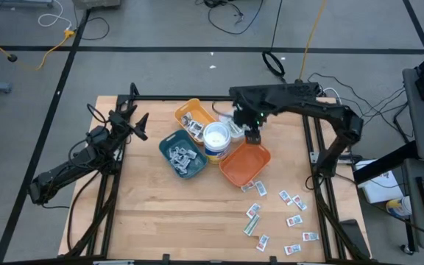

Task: Pick & Place First Aid Supplies
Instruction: Put the green bandage into the white bin

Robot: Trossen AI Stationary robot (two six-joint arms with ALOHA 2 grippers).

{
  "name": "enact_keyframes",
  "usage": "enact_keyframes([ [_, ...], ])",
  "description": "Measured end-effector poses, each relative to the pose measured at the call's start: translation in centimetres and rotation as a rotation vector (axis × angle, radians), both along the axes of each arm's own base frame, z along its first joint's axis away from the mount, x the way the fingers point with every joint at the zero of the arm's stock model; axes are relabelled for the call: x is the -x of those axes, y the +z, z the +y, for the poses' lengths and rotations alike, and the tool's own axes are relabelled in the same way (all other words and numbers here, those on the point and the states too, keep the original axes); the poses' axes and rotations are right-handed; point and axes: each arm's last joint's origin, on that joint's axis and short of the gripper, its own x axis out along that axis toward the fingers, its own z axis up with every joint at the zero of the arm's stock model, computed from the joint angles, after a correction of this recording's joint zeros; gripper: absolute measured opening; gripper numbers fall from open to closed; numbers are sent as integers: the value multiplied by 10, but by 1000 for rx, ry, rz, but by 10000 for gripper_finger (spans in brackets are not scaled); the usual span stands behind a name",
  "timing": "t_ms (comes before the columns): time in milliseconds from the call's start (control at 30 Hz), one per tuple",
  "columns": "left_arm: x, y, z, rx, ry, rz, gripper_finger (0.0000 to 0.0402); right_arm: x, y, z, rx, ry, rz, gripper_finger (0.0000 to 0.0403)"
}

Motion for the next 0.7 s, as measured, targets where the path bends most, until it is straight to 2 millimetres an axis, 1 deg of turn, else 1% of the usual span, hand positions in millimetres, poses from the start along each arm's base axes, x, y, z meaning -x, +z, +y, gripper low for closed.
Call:
enact_keyframes([
  [467, 0, 0, 0, 0, 0, 0, 308, 15, -7, 149, -45, 311, 35, 222],
  [700, 0, 0, 0, 0, 0, 0, 308, 29, -6, 221, -48, 541, 20, 221],
])
